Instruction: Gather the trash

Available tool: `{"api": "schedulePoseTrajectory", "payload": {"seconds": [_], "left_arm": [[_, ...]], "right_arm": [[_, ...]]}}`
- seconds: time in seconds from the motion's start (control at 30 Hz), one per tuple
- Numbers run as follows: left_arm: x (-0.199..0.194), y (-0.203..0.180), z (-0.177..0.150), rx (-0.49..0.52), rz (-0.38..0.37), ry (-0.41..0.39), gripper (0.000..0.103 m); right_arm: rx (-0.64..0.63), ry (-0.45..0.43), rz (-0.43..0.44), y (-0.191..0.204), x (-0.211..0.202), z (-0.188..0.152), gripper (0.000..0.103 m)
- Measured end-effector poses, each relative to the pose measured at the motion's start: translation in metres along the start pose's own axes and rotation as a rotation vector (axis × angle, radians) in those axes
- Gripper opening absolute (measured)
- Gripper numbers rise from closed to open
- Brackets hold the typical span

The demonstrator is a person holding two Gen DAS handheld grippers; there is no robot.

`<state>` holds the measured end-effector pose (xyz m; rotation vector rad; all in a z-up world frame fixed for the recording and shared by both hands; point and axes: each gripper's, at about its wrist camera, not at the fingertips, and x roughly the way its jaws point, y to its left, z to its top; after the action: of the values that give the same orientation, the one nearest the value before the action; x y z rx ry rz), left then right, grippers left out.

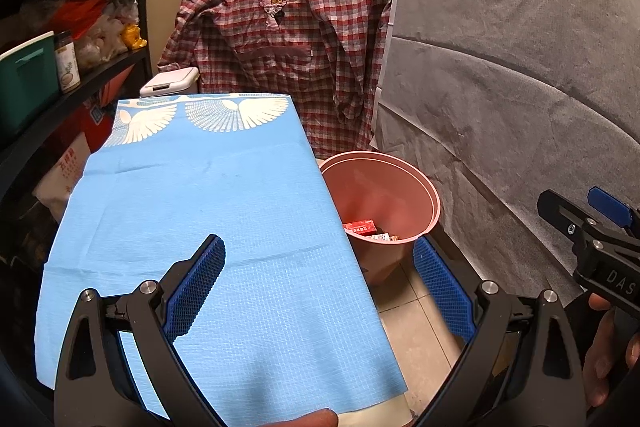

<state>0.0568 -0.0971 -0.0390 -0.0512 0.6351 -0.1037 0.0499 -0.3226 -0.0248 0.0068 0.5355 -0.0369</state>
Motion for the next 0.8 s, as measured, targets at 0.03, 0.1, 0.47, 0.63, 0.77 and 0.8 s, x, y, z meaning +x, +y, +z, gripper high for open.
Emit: {"api": "schedulePoseTrajectory", "payload": {"seconds": [0.03, 0.1, 0.47, 0.63, 0.77, 0.8], "left_arm": [[-0.0002, 0.0000, 0.0001, 0.001, 0.000, -0.001, 0.092], [-0.0002, 0.0006, 0.0000, 0.000, -0.001, -0.002, 0.092], [-0.0023, -0.0011, 0.0005, 0.006, 0.000, -0.014, 0.092], [-0.0019, -0.0042, 0.0017, 0.006, 0.001, -0.011, 0.092], [-0.0019, -0.0047, 0.0016, 0.004, 0.002, -0.011, 0.092], [-0.0016, -0.0045, 0.0014, 0.004, 0.001, -0.011, 0.092]], "right_arm": [[0.000, 0.000, 0.000, -0.0002, 0.0001, 0.0000, 0.098], [0.000, 0.000, 0.000, -0.0001, 0.0001, 0.0000, 0.098], [0.000, -0.001, 0.000, -0.0006, -0.0001, 0.0006, 0.098], [0.001, -0.001, 0.000, -0.0006, -0.0001, 0.0005, 0.098], [0.000, -0.001, 0.000, -0.0009, 0.0000, 0.0005, 0.098], [0.000, -0.001, 0.000, -0.0005, -0.0001, 0.0005, 0.098]]}}
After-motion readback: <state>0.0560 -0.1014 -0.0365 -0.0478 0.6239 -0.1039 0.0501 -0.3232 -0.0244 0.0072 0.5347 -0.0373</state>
